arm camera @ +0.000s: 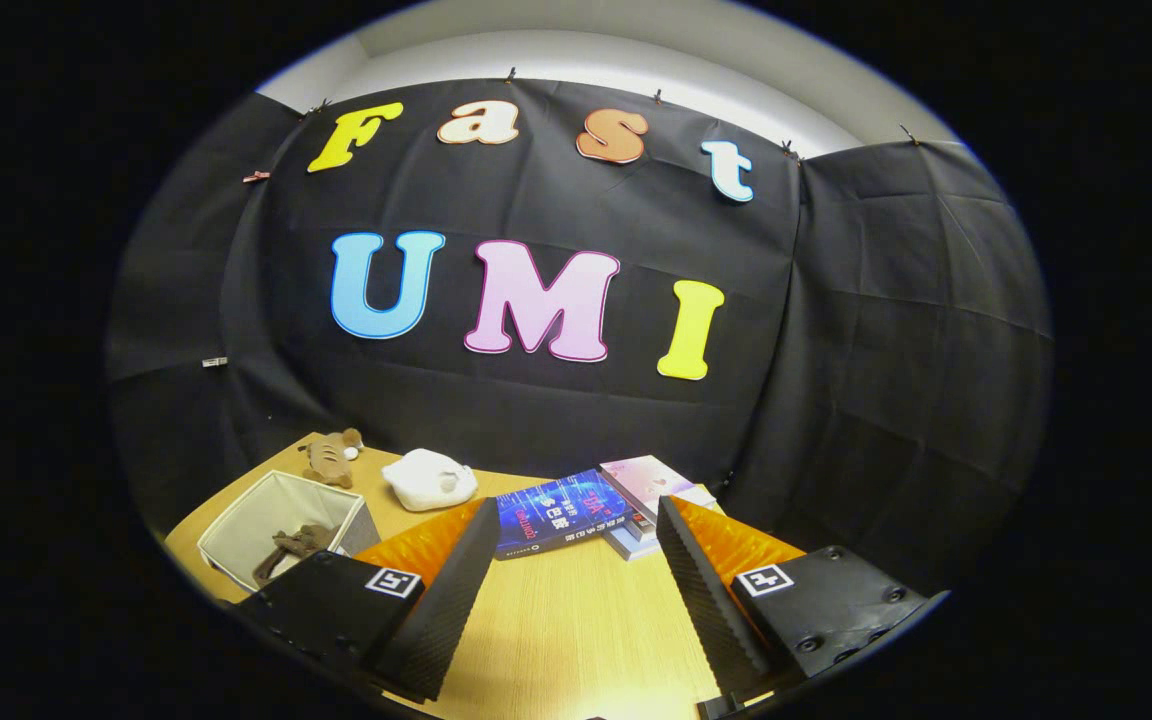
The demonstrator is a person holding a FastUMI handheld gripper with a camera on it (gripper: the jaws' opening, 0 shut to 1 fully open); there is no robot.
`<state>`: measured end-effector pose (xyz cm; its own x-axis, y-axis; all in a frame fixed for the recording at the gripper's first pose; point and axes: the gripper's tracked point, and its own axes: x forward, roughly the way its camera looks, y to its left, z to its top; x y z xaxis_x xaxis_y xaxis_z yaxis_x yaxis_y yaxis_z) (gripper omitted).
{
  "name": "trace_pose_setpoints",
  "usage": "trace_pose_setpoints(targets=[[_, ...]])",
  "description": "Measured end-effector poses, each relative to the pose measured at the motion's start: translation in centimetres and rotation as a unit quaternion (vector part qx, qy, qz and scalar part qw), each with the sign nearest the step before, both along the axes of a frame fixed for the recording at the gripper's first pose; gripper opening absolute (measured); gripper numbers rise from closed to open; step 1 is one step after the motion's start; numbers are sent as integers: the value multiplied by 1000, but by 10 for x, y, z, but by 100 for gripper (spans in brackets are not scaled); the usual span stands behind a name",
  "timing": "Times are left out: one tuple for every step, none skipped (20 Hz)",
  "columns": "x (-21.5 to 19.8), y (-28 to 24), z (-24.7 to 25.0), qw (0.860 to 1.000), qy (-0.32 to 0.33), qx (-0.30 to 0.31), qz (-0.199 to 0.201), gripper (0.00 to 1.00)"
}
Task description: Open the storage box then place both shoes into the box .Put the left shoe in first, then the right shoe, with the right side of both shoes facing outward in a uniform manner.
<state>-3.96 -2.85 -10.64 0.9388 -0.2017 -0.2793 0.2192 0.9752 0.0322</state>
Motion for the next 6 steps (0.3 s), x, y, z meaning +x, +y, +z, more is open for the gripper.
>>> trace_pose_setpoints(targets=[[0,1,-1,1000,1,-2,2,98],[0,2,-1,1000,2,-3,3,98],[1,3,-1,1000,2,-4,4,98],[1,5,-1,1000,2,-4,6,98],[2,5,-1,1000,1,-5,6,98],[4,7,-1,1000,0,-5,8,98]])
